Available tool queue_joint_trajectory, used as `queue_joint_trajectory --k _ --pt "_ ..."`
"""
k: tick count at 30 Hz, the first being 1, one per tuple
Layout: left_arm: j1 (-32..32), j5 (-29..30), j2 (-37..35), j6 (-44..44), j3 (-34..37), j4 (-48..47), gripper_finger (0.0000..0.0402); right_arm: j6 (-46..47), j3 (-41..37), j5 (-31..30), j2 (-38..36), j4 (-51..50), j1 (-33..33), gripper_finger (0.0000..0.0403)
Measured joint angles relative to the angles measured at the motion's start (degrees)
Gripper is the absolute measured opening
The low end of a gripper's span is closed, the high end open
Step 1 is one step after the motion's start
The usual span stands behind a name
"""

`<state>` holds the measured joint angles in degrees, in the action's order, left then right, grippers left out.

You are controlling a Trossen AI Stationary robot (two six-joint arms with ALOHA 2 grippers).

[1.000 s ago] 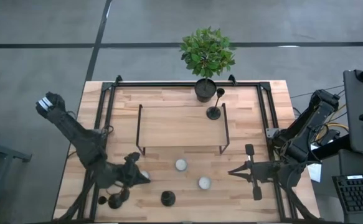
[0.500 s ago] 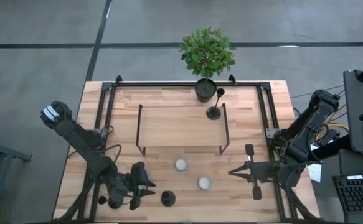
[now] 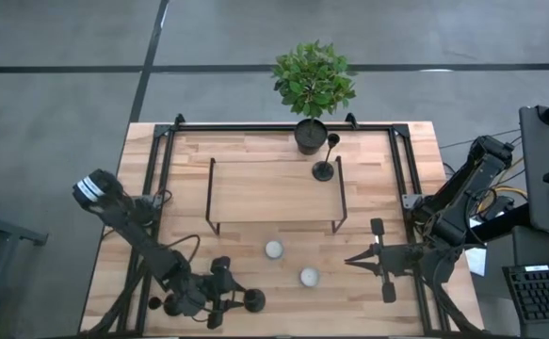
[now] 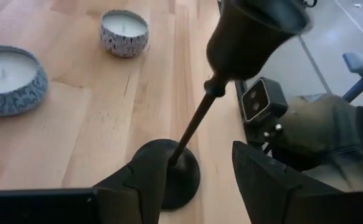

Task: Pick & Place candle stick holders
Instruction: Put the right black candle holder on the shelf aligned with the other black candle holder

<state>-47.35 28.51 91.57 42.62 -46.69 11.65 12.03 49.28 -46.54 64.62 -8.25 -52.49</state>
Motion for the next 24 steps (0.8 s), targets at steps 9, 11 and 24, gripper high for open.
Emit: queue_joint_trajectory --k 9,11,24 --pt "1.5 2.1 2.9 -4.5 0.1 7.8 0.0179 0.0 -0.1 0.0 0.0 0.0 0.0 0.0008" --pt "1.8 2.2 2.9 -4.7 0.1 8.1 0.0179 0.0 -0.2 0.0 0.0 0.0 0.0 0.0008" --pt "2.3 2.2 2.8 -7.2 0.1 11.7 0.0135 0.0 -0.2 0.0 0.0 0.0 0.0 0.0008"
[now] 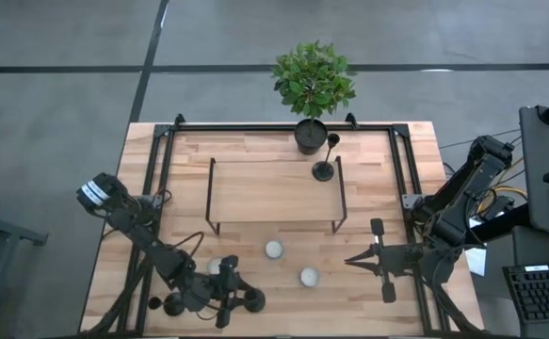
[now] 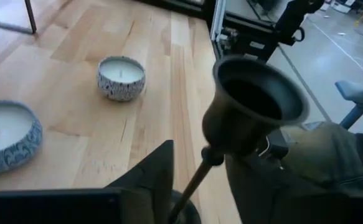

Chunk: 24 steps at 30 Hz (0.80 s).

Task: Pick & Place candle stick holders
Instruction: Put the right black candle holder on the shelf aligned with the other black candle holder

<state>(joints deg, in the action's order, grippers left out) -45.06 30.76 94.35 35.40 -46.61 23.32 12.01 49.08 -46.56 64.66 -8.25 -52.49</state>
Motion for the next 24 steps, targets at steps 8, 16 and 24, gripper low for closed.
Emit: queue_joint_trajectory --k 8,16,24 --pt "0.1 -1.1 -0.1 -2.0 0.0 0.3 0.0037 0.0 0.0 0.0 0.0 0.0 0.0 0.0008" --pt "1.2 0.1 -0.1 -7.0 0.0 6.3 0.0019 0.0 0.0 0.0 2.2 0.3 0.4 0.0008" --pt "3.6 0.1 -0.5 -13.0 0.0 14.2 0.0012 1.9 0.0 1.8 6.5 6.3 3.3 0.0009"
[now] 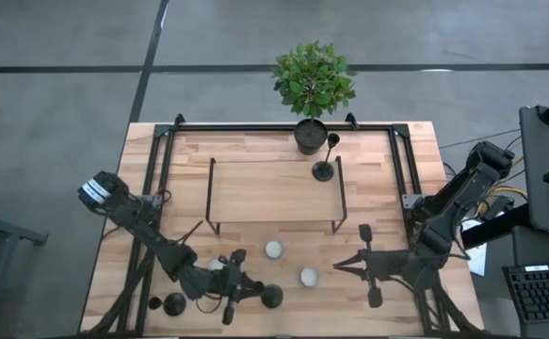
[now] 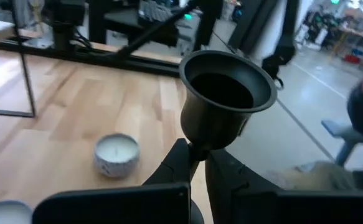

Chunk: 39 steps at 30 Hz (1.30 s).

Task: Pick & Place candle stick holders
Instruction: Put the right black candle holder on the shelf aligned with the other black candle holder

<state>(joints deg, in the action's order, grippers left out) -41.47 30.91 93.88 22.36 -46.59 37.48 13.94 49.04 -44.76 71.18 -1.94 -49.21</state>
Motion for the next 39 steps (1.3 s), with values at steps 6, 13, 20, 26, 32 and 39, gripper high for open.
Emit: queue_joint_trajectory --k 6,13,20,26,32,39 --pt "2.7 -0.5 -0.3 0.7 -1.0 -0.4 0.0014 1.9 0.0 14.7 3.6 6.4 6.0 0.0009" --pt "5.0 -2.6 -0.3 0.2 -6.0 -4.8 0.0014 2.2 0.0 23.8 10.0 12.4 11.3 0.004" --pt "6.4 -3.4 -0.3 -0.6 -14.1 -18.3 0.0014 1.8 0.0 25.2 13.9 17.9 13.8 0.013" --pt "7.1 -3.0 -0.3 -3.0 -16.8 -19.1 0.0014 -0.7 0.0 28.2 17.0 24.9 14.8 0.0174" --pt "8.1 -2.3 -0.2 -3.0 -17.0 -19.0 0.0014 -1.3 0.0 28.3 18.4 29.9 15.2 0.0177" --pt "8.3 -3.0 0.0 -2.9 -16.9 -17.9 0.0014 -0.2 0.0 28.1 19.8 31.3 16.7 0.0164"
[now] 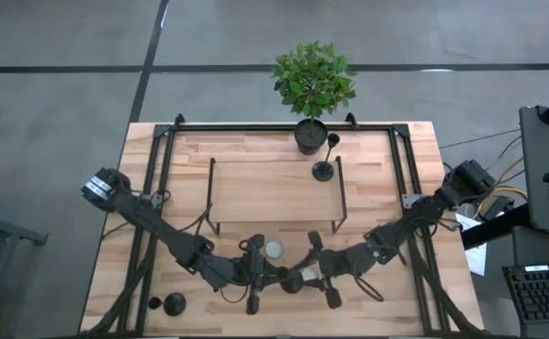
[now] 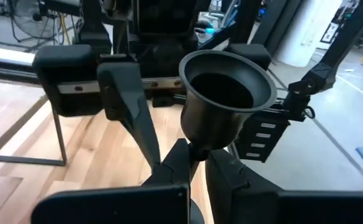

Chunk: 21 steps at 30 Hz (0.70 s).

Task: Pick & Place candle stick holders
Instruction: Put the right black candle holder on the shelf aligned with the other black candle holder

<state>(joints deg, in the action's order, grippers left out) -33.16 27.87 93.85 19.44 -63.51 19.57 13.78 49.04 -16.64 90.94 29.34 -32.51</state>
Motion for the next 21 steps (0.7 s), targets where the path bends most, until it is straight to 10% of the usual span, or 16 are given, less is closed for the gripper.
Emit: queue_joint_trajectory --k 21 --pt "0.7 -1.3 0.4 0.2 0.0 1.0 0.0014 -0.2 2.4 0.2 2.9 1.0 1.0 0.0132"
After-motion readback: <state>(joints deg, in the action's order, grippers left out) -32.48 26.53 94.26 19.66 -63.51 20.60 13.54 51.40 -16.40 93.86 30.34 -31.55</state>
